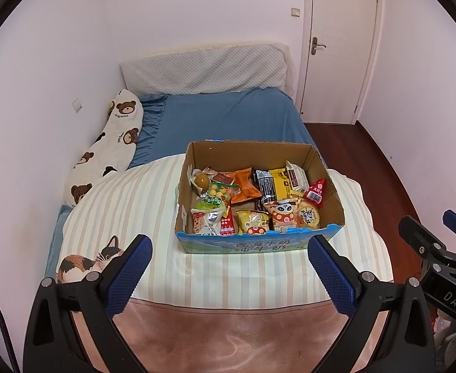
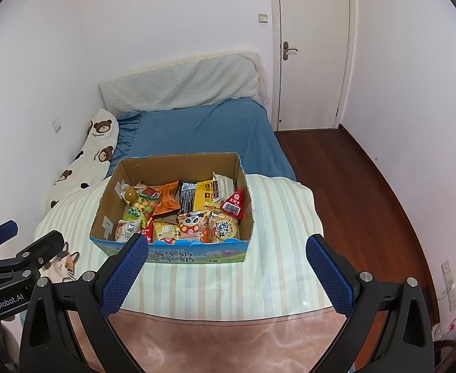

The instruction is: Organize snacks

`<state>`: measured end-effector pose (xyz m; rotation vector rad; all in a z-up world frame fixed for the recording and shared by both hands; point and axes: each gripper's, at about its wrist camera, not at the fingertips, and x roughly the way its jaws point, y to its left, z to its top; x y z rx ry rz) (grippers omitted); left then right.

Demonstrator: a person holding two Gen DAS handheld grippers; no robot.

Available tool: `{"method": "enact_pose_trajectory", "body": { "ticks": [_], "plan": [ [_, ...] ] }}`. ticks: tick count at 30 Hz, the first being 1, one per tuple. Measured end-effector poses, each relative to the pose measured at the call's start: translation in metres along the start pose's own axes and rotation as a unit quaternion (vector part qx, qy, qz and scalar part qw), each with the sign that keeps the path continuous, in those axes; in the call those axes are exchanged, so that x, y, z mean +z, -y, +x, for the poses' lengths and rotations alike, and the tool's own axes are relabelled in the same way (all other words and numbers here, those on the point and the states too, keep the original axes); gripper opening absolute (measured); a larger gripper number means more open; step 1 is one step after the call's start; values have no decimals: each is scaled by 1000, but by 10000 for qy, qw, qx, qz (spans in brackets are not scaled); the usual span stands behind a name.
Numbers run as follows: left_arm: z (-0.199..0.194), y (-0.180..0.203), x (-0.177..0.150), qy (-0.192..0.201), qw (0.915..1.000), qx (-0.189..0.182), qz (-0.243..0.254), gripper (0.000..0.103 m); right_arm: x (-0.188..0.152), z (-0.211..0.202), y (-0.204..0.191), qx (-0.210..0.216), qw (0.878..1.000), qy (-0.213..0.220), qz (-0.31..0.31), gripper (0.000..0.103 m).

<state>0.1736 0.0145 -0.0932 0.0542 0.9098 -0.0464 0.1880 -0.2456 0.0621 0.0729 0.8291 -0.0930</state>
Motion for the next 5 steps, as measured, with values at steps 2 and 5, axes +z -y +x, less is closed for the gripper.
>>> {"method": "enact_pose_trajectory", "body": {
  "ticks": [2,5],
  "plan": [
    [-1,-1,0,9,10000,-9,-8,103,0,0,0,10,10000,-4,7,103],
    [-5,-1,-2,108,9999,20,-17,103,-1,-1,-1,-1,10000,-10,4,103]
  ]
}}
